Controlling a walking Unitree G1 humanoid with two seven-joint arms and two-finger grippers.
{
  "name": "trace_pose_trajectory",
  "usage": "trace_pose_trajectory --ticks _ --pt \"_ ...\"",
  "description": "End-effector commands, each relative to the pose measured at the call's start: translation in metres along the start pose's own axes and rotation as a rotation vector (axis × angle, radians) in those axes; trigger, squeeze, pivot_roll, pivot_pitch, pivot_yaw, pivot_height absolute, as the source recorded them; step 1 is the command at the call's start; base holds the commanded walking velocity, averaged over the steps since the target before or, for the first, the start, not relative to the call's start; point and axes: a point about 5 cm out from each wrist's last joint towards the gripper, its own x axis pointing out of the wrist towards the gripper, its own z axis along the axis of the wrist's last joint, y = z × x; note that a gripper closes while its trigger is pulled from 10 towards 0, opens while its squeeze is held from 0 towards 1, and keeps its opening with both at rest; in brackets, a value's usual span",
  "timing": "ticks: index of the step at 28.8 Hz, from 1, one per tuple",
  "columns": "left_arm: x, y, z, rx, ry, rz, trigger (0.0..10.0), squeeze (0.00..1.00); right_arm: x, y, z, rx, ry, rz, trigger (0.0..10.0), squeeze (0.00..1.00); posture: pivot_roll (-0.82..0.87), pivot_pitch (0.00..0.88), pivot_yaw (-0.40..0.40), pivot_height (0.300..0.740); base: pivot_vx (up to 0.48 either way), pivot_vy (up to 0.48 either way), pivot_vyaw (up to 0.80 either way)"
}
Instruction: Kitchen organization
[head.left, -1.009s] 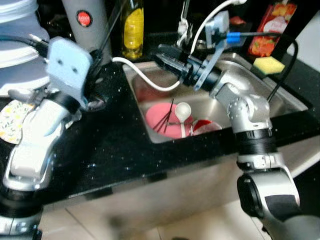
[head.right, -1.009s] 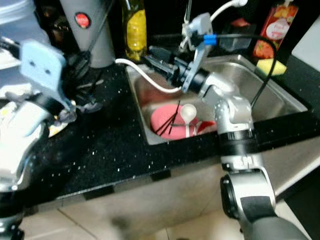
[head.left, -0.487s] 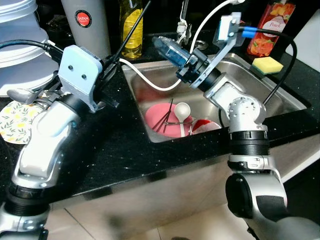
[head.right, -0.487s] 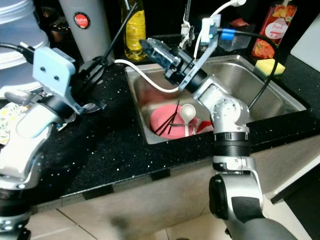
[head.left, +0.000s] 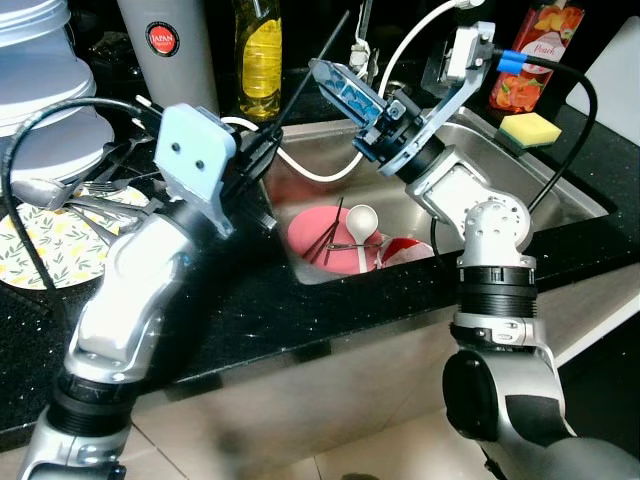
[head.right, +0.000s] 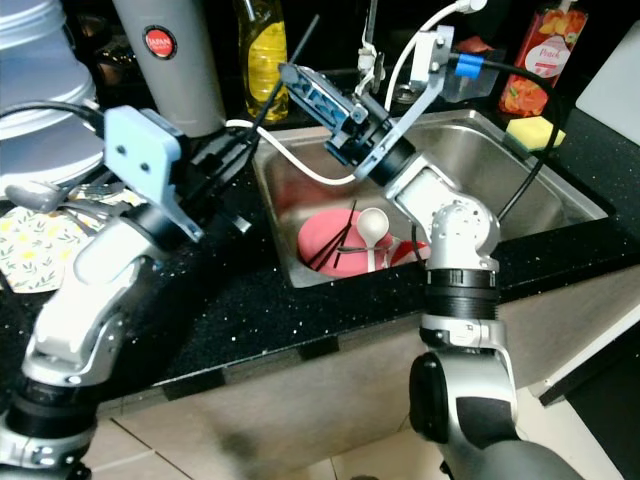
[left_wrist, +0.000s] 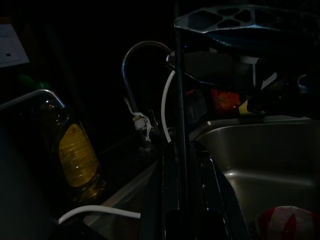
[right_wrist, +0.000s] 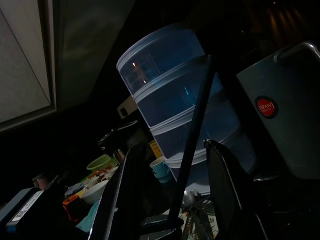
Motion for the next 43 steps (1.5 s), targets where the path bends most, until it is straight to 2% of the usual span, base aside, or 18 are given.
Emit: trace_pose_trajectory --ticks 1,5,6,7,19,20,21,22,26,27,33,35,37,38,39,42,43 --pt "0.002 -0.005 -0.002 -0.012 0.011 -0.023 10.0 0.00 0.001 0.004 -0.001 0.002 0.006 0.015 10.0 0.00 0.02 0.000 -0.032 0.740 0.000 0.000 0.00" --pt "0.002 -0.008 -0.003 -0.019 0.015 -0.035 10.0 0.00 0.001 0.005 -0.001 -0.001 0.012 0.013 10.0 0.00 0.02 0.000 -0.032 0.740 0.000 0.000 0.00" --pt "0.002 -0.008 -0.003 -0.019 0.016 -0.036 10.0 0.00 0.001 0.005 -0.002 -0.002 0.015 0.012 2.9 0.00 0.02 0.000 -0.032 0.740 0.000 0.000 0.00" --pt "0.003 -0.008 -0.003 -0.019 0.017 -0.035 10.0 0.00 0.001 0.005 -0.002 -0.001 0.017 0.014 0.0 0.00 0.02 0.000 -0.033 0.740 0.000 0.000 0.00" --pt "0.005 -0.005 -0.005 0.010 0.052 0.010 10.0 0.00 0.000 0.007 -0.001 -0.001 0.016 0.023 0.0 0.00 0.02 0.000 -0.034 0.740 0.000 0.000 0.00" --pt "0.005 -0.005 -0.004 0.007 0.047 0.015 10.0 1.00 0.000 0.006 -0.002 -0.006 0.021 0.018 0.5 0.00 0.02 0.000 -0.034 0.740 0.000 0.000 0.00" --pt "0.006 -0.004 -0.004 -0.003 0.043 0.021 10.0 1.00 0.000 0.006 -0.002 -0.011 0.026 0.012 2.9 0.00 0.02 0.000 -0.034 0.740 0.000 0.000 0.00" --pt "0.006 -0.003 -0.004 -0.009 0.039 0.039 10.0 1.00 0.000 0.005 -0.002 -0.017 0.031 0.005 10.0 0.00 0.02 0.000 -0.034 0.740 0.000 0.000 0.00" --pt "0.006 0.005 -0.007 -0.036 0.069 0.101 10.0 1.00 0.000 0.003 -0.003 -0.027 0.036 -0.007 10.0 0.00 0.02 0.000 -0.036 0.740 0.000 0.000 0.00" --pt "0.006 0.007 -0.008 -0.045 0.090 0.112 10.0 0.00 0.000 0.002 -0.002 -0.036 0.035 -0.018 10.0 0.00 0.02 0.000 -0.036 0.740 0.000 0.000 0.00" --pt "-0.011 0.023 0.005 -0.135 0.015 0.168 10.0 0.00 -0.001 -0.018 0.013 -0.123 -0.041 -0.203 10.0 0.00 0.02 0.000 -0.035 0.740 0.000 0.000 0.00" --pt "-0.020 0.030 0.011 -0.171 -0.019 0.193 10.0 0.00 -0.003 -0.035 0.018 -0.195 -0.066 -0.368 10.0 0.00 0.02 0.000 -0.034 0.740 0.000 0.000 0.00" --pt "-0.027 0.036 0.015 -0.195 -0.041 0.219 10.0 0.00 -0.007 -0.050 0.019 -0.318 -0.051 -0.526 10.0 0.00 0.03 0.000 -0.038 0.740 0.000 0.000 0.00" --pt "-0.030 0.039 0.015 -0.200 -0.042 0.234 10.0 0.00 -0.009 -0.054 0.019 -0.345 -0.042 -0.575 10.0 0.00 0.03 0.000 -0.038 0.740 0.000 0.000 0.00" --pt "-0.030 0.039 0.015 -0.200 -0.042 0.234 10.0 0.00 -0.009 -0.054 0.019 -0.345 -0.042 -0.575 10.0 0.00 0.03 0.000 -0.038 0.740 0.000 0.000 0.00" --pt "-0.035 0.042 0.012 -0.208 -0.020 0.262 10.0 0.00 -0.019 -0.073 0.014 -0.403 0.000 -0.747 10.0 0.00 0.03 0.000 -0.044 0.740 0.000 0.000 0.00" --pt "-0.035 0.042 0.012 -0.208 -0.020 0.262 10.0 0.00 -0.019 -0.073 0.014 -0.403 0.000 -0.747 10.0 0.00 0.03 0.000 -0.044 0.740 0.000 0.000 0.00"
